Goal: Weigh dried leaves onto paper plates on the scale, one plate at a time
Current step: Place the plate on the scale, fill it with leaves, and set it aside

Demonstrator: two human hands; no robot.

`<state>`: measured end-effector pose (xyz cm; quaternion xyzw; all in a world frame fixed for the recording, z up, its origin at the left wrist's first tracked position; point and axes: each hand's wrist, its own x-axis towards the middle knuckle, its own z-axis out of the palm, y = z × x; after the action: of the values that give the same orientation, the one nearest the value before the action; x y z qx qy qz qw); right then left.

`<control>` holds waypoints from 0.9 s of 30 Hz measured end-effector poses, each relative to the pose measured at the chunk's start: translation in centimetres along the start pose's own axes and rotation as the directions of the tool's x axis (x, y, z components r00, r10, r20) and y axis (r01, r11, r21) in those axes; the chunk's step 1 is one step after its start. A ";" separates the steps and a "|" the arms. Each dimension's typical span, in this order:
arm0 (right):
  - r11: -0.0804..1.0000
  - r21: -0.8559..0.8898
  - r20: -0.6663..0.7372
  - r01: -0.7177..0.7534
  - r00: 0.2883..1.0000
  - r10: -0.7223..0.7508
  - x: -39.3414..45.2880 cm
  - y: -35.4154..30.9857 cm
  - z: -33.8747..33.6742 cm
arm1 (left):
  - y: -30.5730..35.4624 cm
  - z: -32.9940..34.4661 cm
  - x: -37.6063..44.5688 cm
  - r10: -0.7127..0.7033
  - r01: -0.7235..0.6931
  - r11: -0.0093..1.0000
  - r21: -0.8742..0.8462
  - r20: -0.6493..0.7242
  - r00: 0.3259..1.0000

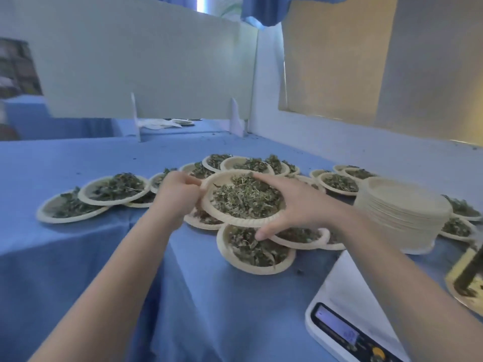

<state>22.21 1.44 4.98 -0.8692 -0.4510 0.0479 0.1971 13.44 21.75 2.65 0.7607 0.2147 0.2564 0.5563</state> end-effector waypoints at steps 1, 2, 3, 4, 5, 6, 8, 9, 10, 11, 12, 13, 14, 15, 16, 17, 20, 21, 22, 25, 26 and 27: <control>1.000 0.007 0.001 0.023 1.000 -0.023 1.5 -0.7 0.3 | -0.3 -1.2 0.7 -0.024 0.023 0.999 -0.030 -0.025 0.999; 0.999 0.007 0.001 0.048 0.999 -0.049 3.0 -1.5 0.6 | -0.7 -2.4 1.4 -0.055 0.051 0.996 -0.069 -0.048 0.997; 0.997 0.013 -0.001 0.075 0.997 -0.075 4.6 -2.2 0.9 | -1.1 -3.6 2.0 -0.089 0.080 0.990 -0.116 -0.067 0.994; 0.995 0.027 -0.003 0.100 0.995 -0.100 6.2 -3.0 1.3 | -1.7 -4.8 2.8 -0.117 0.102 0.982 -0.156 -0.088 0.989; 0.992 0.047 -0.001 0.117 0.993 -0.117 7.9 -3.7 1.7 | -2.2 -6.0 3.6 -0.134 0.113 0.978 -0.176 -0.113 0.985; 0.990 0.063 0.004 0.128 0.992 -0.128 9.6 -4.3 2.2 | -2.7 -7.1 4.5 -0.143 0.120 0.979 -0.164 -0.134 0.981; 0.988 0.067 0.010 0.141 0.990 -0.142 12.9 -5.4 3.3 | -3.8 -9.2 6.7 -0.134 0.115 0.988 -0.101 -0.212 0.968; 0.987 0.067 0.007 0.144 0.990 -0.144 14.7 -5.8 3.8 | -4.4 -10.0 8.0 -0.133 0.114 0.990 -0.086 -0.257 0.957; 0.987 0.072 -0.001 0.142 0.990 -0.143 16.4 -6.1 4.4 | -5.0 -10.7 9.2 -0.137 0.119 0.990 -0.082 -0.285 0.949; 0.988 0.076 -0.011 0.136 0.991 -0.136 18.0 -6.4 5.0 | -5.7 -11.3 10.3 -0.148 0.129 0.988 -0.081 -0.304 0.941; 0.989 0.076 -0.027 0.127 0.992 -0.125 19.5 -6.4 5.5 | -6.4 -11.7 11.4 -0.158 0.142 0.987 -0.075 -0.320 0.934; 0.990 0.072 -0.044 0.120 0.992 -0.117 21.1 -6.3 6.1 | -7.0 -12.0 12.6 -0.174 0.160 0.985 -0.069 -0.342 0.923; 0.991 0.064 -0.053 0.116 0.992 -0.113 22.5 -6.3 6.7 | -7.8 -12.4 13.8 -0.189 0.177 0.982 -0.064 -0.368 0.911; 0.992 0.059 -0.058 0.111 0.992 -0.108 23.7 -6.2 7.3 | -8.5 -12.7 14.9 -0.197 0.189 0.980 -0.059 -0.390 0.899; 0.993 0.062 -0.061 0.104 0.993 -0.101 24.8 -6.0 7.9 | -9.3 -13.0 15.9 -0.206 0.201 0.978 -0.055 -0.407 0.890; 0.993 0.072 -0.061 0.094 0.994 -0.089 25.7 -5.8 8.5 | -10.0 -13.2 16.8 -0.210 0.213 0.976 -0.041 -0.417 0.884; 0.994 0.088 -0.044 0.065 0.997 -0.061 27.7 -5.3 10.5 | -11.9 -13.4 18.5 -0.202 0.247 0.967 0.056 -0.416 0.886; 0.995 0.089 -0.034 0.056 0.998 -0.053 28.1 -5.1 11.1 | -12.4 -13.4 18.9 -0.196 0.253 0.964 0.087 -0.416 0.888; 0.995 0.087 -0.023 0.047 0.999 -0.046 28.5 -4.9 11.7 | -12.9 -13.4 19.3 -0.188 0.254 0.961 0.112 -0.412 0.892; 0.998 0.039 -0.014 0.041 0.999 -0.041 29.2 -4.6 12.8 | -13.6 -12.9 19.7 -0.146 0.236 0.954 0.185 -0.402 0.904; 0.999 0.026 -0.018 0.043 0.999 -0.043 29.3 -4.5 13.0 | -13.7 -12.7 19.7 -0.122 0.234 0.943 0.239 -0.406 0.906; 0.999 0.021 -0.021 0.043 0.999 -0.042 29.4 -4.5 13.0 | -13.7 -12.6 19.7 -0.085 0.230 0.919 0.320 -0.410 0.908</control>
<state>32.67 31.29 -2.47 -0.8577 -0.4667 0.0398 0.2119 20.27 47.03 -4.35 0.7636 0.4258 0.3116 0.3723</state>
